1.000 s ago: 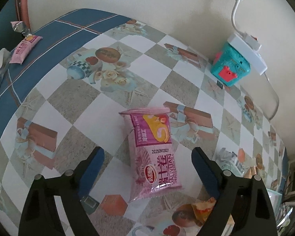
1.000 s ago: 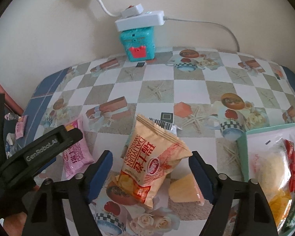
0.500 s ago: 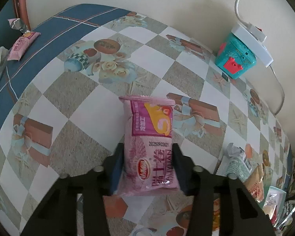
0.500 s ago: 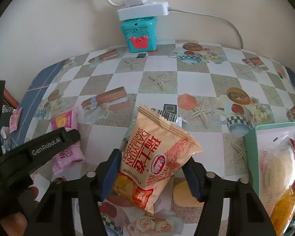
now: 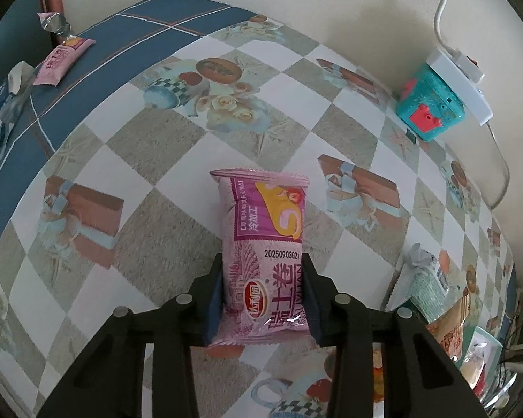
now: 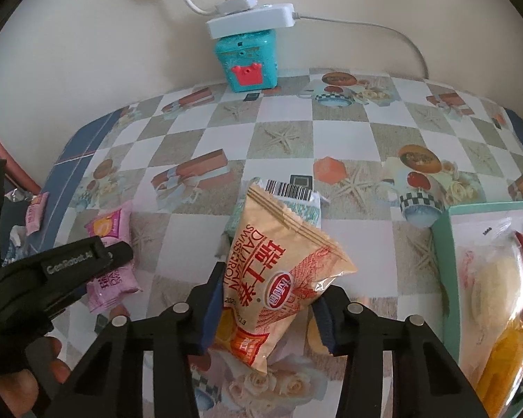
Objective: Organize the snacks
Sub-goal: 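Carry the orange bread and pink cake with both grippers over the tray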
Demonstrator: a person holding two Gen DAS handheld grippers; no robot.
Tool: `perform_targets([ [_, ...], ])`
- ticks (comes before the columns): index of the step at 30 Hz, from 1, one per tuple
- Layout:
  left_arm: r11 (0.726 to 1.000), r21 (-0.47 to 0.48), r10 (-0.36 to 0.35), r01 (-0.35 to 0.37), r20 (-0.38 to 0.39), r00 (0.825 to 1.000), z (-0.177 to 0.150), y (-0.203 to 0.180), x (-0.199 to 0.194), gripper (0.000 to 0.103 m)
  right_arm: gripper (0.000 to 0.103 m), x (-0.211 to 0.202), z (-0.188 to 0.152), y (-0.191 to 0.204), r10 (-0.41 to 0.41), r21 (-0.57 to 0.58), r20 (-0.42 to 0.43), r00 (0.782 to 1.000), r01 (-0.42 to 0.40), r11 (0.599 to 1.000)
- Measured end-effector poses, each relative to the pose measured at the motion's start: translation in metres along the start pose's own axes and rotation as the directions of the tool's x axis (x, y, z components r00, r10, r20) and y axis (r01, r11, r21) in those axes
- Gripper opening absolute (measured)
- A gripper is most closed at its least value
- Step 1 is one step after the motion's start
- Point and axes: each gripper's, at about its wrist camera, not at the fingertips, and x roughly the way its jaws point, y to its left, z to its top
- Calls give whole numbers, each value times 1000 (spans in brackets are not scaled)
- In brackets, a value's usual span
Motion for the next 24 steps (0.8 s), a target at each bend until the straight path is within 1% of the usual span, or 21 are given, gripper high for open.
perform_targets([
  [3, 1000, -4, 1, -1, -3, 1000, -3, -1, -5, 41, 48, -10, -1, 1, 16, 4, 7, 1000, -16, 1000],
  [9, 1000, -15, -24, 24, 1, 1000, -12, -3, -20, 40, 48, -34, -2, -6, 27, 31, 22, 999, -28, 999],
  [15, 998, -3, -65, 65, 13, 998, -24, -15, -39, 40, 48, -67, -2, -18, 32, 72, 60, 998, -37, 997],
  [19, 998, 34, -53, 51, 42, 998, -31, -25, -58, 40, 48, -85, -7, -28, 26, 91, 76, 997, -33, 995],
  [24, 997, 56, -55, 51, 69, 996, -39, -31, -77, 40, 48, -104, -17, -39, 24, 111, 97, 995, -35, 993],
])
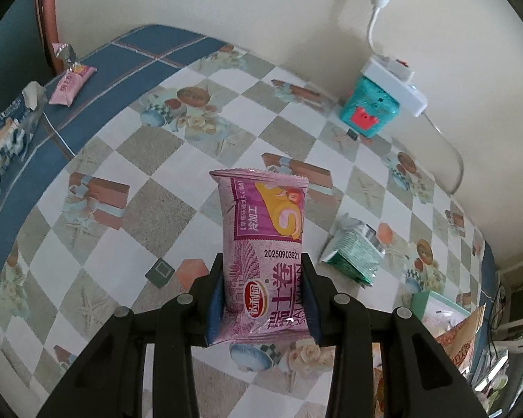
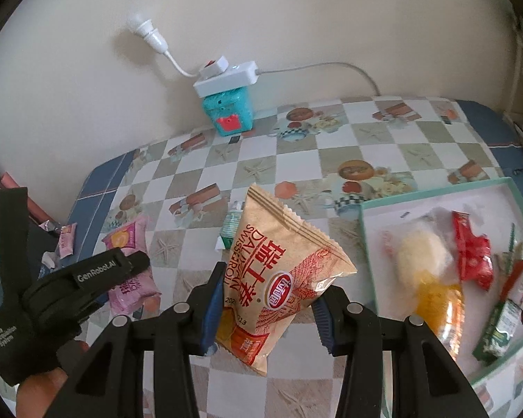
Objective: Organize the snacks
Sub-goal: 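Carry the orange bread and pink cake with both grippers over the tray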
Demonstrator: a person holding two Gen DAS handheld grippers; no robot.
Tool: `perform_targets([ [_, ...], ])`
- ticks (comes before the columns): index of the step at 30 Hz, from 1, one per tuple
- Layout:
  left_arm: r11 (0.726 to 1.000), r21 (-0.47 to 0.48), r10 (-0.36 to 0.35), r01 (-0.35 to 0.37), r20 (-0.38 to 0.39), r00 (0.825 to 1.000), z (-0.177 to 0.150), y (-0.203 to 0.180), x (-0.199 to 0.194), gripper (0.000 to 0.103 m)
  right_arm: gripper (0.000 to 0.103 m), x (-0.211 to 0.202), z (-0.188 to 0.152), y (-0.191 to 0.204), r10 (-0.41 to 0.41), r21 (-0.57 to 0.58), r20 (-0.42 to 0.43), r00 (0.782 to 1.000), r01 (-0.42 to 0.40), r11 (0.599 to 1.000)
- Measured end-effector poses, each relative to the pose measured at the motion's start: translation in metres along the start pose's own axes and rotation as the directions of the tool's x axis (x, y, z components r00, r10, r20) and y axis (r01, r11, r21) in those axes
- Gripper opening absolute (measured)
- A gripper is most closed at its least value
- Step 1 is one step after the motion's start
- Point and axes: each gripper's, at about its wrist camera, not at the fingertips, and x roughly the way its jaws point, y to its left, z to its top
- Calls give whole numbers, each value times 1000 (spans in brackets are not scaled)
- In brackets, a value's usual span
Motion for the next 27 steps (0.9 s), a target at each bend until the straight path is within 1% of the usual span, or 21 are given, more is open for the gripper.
perform_targets([
  [7, 999, 48, 0, -2, 38, 999, -13, -14, -25, 40, 48, -19, -9, -17, 15, 44, 10, 1000, -15, 999],
  [12, 996, 86, -3, -3, 69, 998, -17, -30, -38, 40, 48, -29, -6, -30, 13, 67, 35, 999, -15, 998],
  [19, 993, 117, 7, -17, 87, 996, -21, -49, -43, 40, 48, -35, 0, -53, -27, 87, 50, 998, 23, 996],
  [27, 985, 174, -3, -15, 103, 995, -30, -78, -49, 40, 48, -45, 7, -87, -65, 135, 75, 995, 54, 989],
])
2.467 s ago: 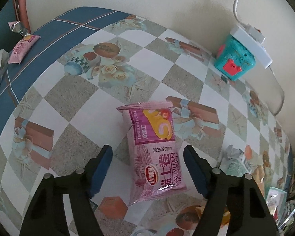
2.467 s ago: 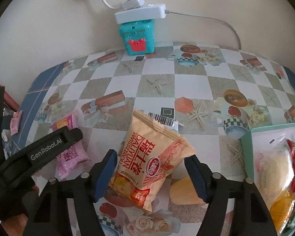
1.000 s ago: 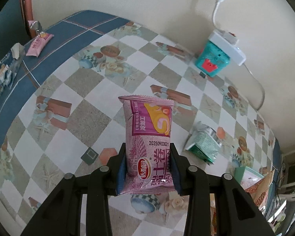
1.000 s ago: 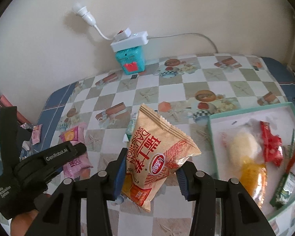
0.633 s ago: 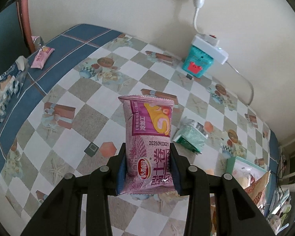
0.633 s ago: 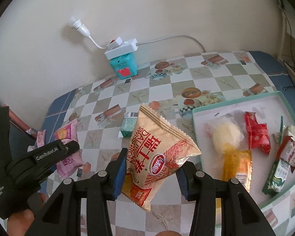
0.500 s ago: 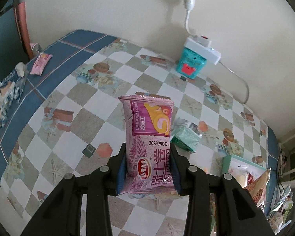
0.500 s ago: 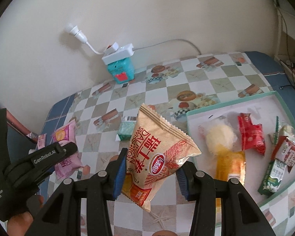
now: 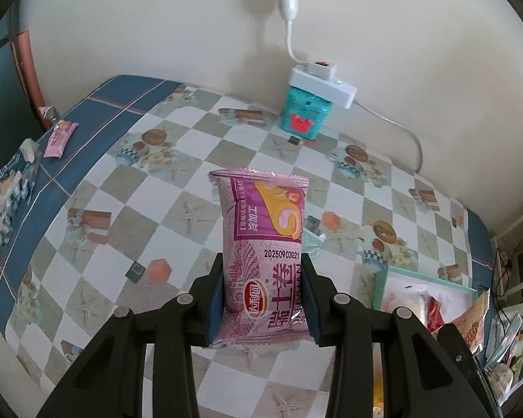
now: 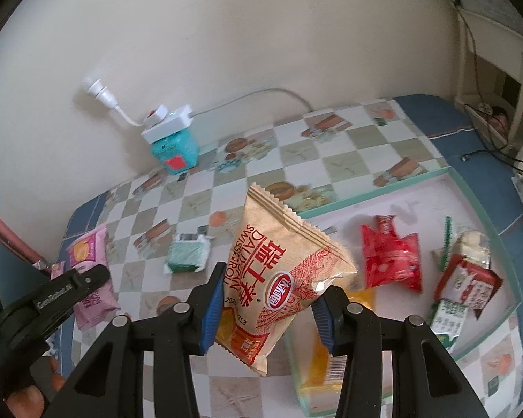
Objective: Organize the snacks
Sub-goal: 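Carry the orange bread and pink cake with both grippers over the tray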
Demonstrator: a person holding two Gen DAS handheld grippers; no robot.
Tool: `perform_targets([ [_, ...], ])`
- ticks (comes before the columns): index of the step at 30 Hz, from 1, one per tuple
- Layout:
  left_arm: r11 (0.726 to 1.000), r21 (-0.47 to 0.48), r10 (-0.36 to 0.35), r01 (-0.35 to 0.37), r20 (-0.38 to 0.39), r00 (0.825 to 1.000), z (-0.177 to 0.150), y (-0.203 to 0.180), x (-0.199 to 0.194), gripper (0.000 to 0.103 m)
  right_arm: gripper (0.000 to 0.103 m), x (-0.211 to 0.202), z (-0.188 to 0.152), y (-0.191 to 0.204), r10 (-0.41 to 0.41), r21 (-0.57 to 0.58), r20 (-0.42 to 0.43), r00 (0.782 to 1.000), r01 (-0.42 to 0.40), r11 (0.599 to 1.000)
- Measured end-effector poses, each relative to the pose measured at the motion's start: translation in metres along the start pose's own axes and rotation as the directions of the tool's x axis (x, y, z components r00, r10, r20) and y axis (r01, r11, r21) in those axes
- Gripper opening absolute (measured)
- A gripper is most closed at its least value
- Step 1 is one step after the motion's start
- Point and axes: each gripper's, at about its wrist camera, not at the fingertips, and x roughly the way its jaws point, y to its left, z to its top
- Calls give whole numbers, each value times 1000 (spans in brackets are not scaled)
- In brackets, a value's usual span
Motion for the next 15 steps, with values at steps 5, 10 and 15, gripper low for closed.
perform_targets([
  [5, 999, 36, -17, 17, 9, 1000, -2, -20, -3, 40, 48, 0, 5, -22, -19, 44, 1, 1000, 19, 999],
  [10, 996, 78, -42, 41, 11, 999, -5, -43, -7, 40, 48, -2, 11, -44, -53, 80, 12, 999, 52, 995],
  [15, 991, 116, -72, 71, 3, 997, -8, -62, -7, 40, 48, 0, 15, -64, -109, 101, 12, 994, 107, 989],
])
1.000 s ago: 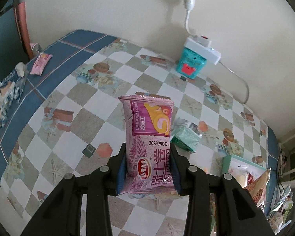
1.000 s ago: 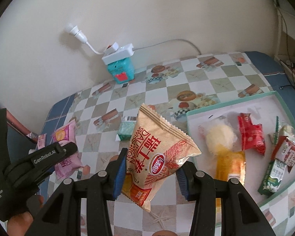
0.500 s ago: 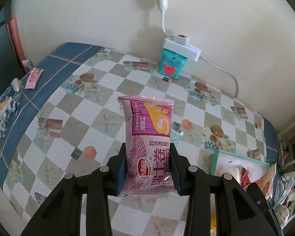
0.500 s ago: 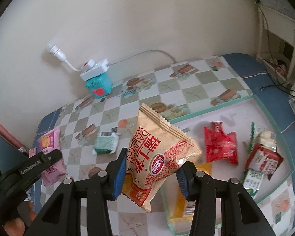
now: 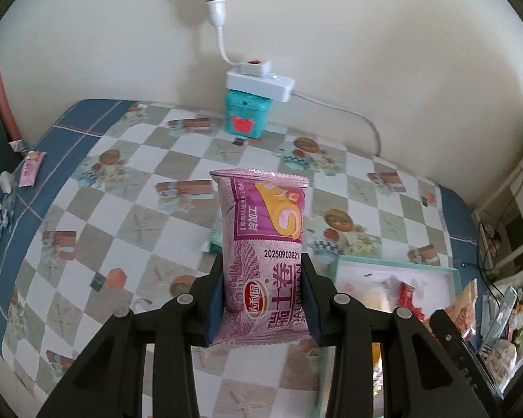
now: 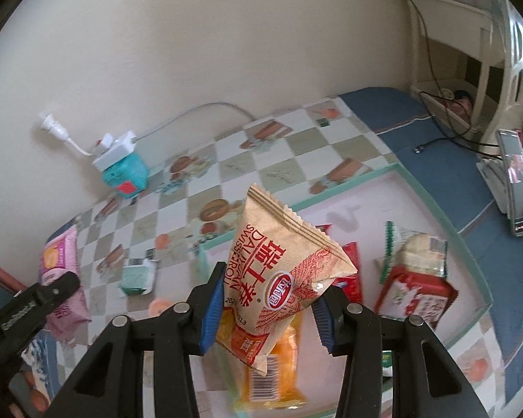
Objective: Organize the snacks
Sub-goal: 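Carry the orange bread and pink cake with both grippers over the tray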
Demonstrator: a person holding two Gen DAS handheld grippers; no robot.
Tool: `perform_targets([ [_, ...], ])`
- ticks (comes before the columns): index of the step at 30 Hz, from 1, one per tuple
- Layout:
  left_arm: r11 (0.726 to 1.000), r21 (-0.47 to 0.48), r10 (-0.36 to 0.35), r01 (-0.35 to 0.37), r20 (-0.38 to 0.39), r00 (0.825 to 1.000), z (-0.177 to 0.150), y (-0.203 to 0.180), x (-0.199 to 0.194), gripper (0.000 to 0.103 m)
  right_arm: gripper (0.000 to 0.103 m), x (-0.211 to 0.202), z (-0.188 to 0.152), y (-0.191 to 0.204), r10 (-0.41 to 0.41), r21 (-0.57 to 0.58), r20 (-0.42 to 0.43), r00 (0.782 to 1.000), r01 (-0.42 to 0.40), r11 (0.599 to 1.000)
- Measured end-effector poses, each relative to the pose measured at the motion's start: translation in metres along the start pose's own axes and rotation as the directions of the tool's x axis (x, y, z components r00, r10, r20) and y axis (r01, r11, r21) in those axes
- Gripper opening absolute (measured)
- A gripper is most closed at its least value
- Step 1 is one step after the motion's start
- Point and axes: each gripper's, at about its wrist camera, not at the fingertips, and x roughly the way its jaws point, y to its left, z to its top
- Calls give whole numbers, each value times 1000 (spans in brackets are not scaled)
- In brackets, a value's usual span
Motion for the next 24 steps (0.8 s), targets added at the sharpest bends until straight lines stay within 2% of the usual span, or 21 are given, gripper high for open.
perform_targets([
  [12, 991, 97, -91, 94, -34, 995, -8, -53, 6, 40, 48, 0, 14, -51, -101, 88, 7, 995, 100, 991],
  [24, 965, 208, -145, 161, -89, 985, -22, -105, 21, 41, 48, 9, 16, -64, -113, 104, -3, 994, 113, 988],
])
